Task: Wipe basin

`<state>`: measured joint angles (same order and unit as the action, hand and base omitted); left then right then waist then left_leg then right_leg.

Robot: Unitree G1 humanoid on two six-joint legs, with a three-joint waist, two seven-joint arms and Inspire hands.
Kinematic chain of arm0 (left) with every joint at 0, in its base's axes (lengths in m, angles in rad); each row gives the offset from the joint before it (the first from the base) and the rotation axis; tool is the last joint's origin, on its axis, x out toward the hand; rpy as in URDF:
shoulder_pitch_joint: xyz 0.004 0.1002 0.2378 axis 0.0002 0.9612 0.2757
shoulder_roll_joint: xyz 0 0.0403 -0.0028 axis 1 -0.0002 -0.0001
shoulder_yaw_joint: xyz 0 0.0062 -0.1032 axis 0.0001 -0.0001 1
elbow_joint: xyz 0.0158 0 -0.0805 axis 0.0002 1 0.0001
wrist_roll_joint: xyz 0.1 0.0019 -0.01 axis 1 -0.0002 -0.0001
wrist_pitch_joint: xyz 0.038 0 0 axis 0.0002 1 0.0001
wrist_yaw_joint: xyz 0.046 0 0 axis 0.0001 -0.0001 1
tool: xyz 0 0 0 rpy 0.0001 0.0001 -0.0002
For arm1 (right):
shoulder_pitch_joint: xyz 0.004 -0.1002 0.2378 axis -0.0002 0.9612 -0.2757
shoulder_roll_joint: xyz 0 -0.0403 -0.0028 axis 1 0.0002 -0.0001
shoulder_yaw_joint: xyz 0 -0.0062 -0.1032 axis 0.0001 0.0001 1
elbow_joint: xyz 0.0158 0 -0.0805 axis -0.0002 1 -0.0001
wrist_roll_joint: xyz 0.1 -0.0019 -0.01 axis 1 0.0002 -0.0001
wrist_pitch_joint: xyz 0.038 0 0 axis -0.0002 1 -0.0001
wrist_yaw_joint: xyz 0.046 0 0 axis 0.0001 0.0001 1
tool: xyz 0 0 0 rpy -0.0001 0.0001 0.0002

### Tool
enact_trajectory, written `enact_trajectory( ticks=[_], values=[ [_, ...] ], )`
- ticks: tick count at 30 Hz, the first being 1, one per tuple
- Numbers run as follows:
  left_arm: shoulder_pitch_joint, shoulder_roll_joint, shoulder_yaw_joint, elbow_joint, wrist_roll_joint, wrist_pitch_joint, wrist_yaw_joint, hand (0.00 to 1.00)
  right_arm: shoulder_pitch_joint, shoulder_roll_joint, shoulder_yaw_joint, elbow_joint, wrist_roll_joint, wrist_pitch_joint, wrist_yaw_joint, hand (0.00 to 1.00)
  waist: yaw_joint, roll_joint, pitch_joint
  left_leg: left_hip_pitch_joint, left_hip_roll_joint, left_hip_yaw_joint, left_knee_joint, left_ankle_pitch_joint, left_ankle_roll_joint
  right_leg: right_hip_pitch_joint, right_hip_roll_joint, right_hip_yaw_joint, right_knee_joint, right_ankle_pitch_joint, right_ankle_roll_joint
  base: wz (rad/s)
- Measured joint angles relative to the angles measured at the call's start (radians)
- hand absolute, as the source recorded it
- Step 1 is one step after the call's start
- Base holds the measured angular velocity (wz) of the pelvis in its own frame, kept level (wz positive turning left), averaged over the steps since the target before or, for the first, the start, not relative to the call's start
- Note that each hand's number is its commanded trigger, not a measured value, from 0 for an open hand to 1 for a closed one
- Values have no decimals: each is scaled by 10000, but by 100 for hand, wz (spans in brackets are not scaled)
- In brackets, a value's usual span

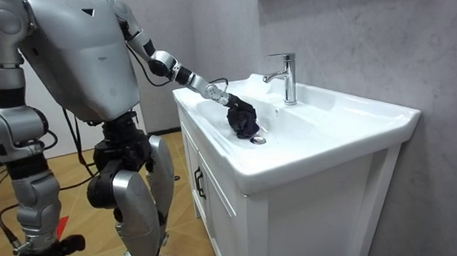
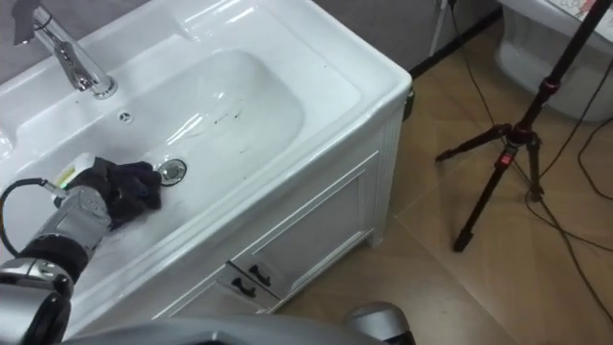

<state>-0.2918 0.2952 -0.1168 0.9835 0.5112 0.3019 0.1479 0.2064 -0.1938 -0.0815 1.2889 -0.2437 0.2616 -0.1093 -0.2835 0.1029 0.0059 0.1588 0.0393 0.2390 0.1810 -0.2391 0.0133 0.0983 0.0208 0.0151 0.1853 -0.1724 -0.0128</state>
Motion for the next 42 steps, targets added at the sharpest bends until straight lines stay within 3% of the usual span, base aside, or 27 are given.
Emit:
enact_trajectory(
  ticks=[7,14,21,22,25,30,31,33,42],
  values=[
    [-235,-101,88,-21,0,0,-41,100,405,-3,-317,-11,-44,10,177,0,-311,-171,-4,109,23,192,-123,-3,-4,-20,10,122,1,-19,-9,-5],
    [-831,-134,18,-21,-20,3,-45,100,446,52,-396,-63,-438,15,237,0,-706,-107,-22,171,26,250,-177,-22,-16,4,69,286,63,1,5,-8],
    [-1119,-347,-36,13,-278,-61,-44,100,273,61,-392,-100,-433,16,233,0,-955,67,71,188,82,257,-213,-71,-73,-117,170,386,188,-2,-33,-9],
    [-1120,-405,-40,76,-341,-113,-61,100,217,58,-392,-92,-433,14,234,0,-951,8,125,190,86,255,-217,-71,-73,-118,172,381,192,-6,-43,-3],
    [-1120,-430,-44,101,-507,-120,-352,100,-11,57,-390,3,-352,12,239,0,-945,0,129,152,81,201,-202,-69,-76,-132,166,398,181,-19,-62,4],
    [-1336,-411,-49,58,-494,-61,-528,100,-305,52,-359,-39,-104,10,271,0,-845,3,66,58,36,175,-122,-67,-75,-183,143,385,178,-24,-57,3],
    [-1446,-410,-39,-91,-495,-10,-531,100,-317,68,-339,-52,40,7,271,0,-758,-6,21,34,22,170,-88,-66,-75,-191,140,382,175,-24,-56,0],
    [-1670,-401,-27,-365,-556,-11,-526,100,-306,109,-285,-50,59,10,261,0,-652,-103,2,8,27,157,9,-65,-76,-267,129,363,174,-24,-57,5],
    [-2706,-377,0,-578,-1753,203,-511,100,-98,196,-386,-188,7,20,-3,0,-740,-80,-65,-66,66,344,27,-63,-80,-329,202,640,183,-11,-77,-10]
  ],
)
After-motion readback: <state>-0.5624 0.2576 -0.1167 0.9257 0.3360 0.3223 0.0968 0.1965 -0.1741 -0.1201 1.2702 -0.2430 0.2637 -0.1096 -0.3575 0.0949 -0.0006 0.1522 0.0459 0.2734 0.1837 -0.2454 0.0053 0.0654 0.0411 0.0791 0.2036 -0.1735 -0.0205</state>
